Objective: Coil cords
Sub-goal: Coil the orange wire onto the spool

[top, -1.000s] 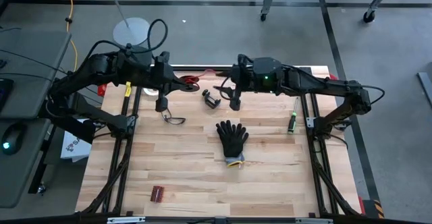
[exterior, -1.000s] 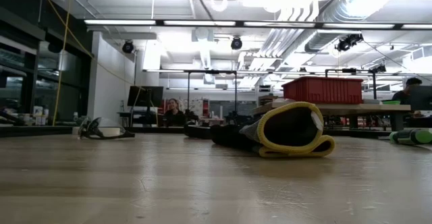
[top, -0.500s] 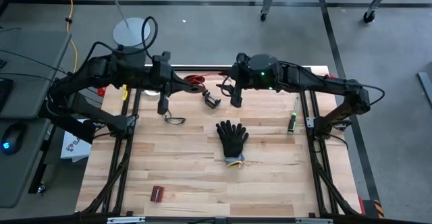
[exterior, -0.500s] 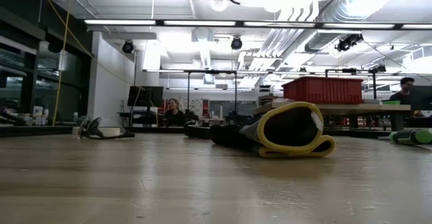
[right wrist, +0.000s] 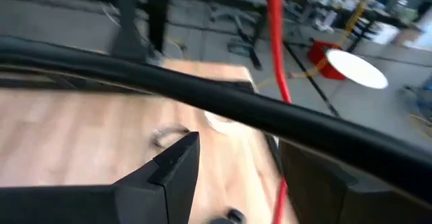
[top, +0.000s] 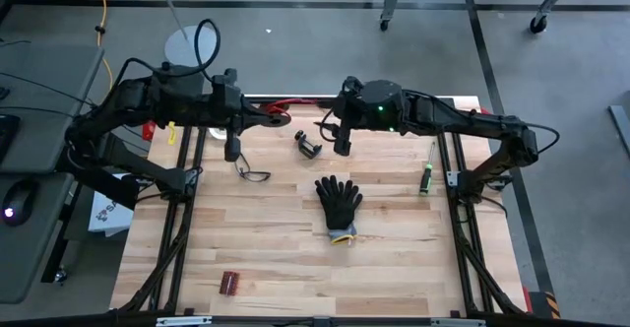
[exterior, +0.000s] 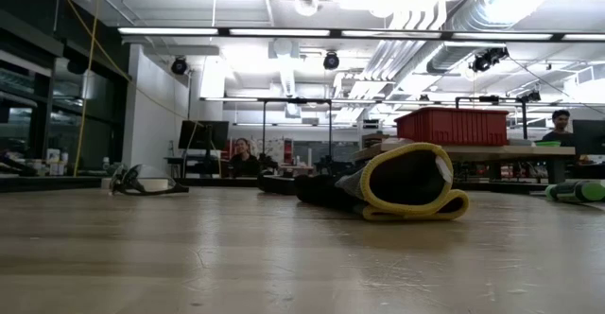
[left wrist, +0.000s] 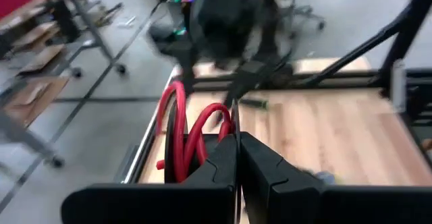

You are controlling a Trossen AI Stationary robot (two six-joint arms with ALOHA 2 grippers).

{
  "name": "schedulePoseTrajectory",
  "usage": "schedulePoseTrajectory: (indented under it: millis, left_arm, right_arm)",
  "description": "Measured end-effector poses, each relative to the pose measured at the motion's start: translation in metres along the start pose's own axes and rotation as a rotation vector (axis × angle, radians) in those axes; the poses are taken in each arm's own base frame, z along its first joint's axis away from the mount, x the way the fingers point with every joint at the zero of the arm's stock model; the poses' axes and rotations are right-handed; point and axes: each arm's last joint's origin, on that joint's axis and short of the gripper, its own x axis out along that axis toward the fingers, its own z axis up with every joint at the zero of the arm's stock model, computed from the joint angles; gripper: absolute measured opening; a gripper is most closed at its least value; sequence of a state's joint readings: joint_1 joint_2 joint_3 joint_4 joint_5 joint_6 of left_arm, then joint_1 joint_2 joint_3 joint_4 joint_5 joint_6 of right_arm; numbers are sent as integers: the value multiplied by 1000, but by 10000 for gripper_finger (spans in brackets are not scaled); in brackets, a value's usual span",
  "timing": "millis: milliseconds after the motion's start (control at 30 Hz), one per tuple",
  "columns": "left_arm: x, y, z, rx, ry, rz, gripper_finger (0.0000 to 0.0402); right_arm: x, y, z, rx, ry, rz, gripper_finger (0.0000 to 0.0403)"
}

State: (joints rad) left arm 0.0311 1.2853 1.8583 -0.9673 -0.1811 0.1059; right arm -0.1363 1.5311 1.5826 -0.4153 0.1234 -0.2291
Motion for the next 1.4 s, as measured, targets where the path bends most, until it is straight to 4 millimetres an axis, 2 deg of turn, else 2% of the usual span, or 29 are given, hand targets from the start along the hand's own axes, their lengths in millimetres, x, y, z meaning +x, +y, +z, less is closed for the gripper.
schedulePoseTrajectory:
  millis: [167,467,667,867,1000,1233,1400]
  left_arm:
    - [0,1,-1,1,9,18,0]
    - [-1,-1,0,-47,-6,-41,0]
    - [-1,-1,1,-51,-12,-41,0]
    - [-1,-1,5,-52,-60,-64,0]
    - [-1,-2,4,-59,-51,-70,0]
    - [-5,0,3,-58,-42,-38,0]
    - [-5,0,3,-60,-43,-39,0]
  right_arm:
    - [-3,7,5,-19,-25,-17,195]
    - [4,-7,-1,-19,13,-95,195]
    - [4,-7,-2,11,7,-43,195]
    - [16,-7,-10,6,66,-111,195]
    - [18,-8,-7,10,42,-150,195]
    - [16,6,1,21,-29,-53,195]
    - [14,8,4,-10,-39,-139,195]
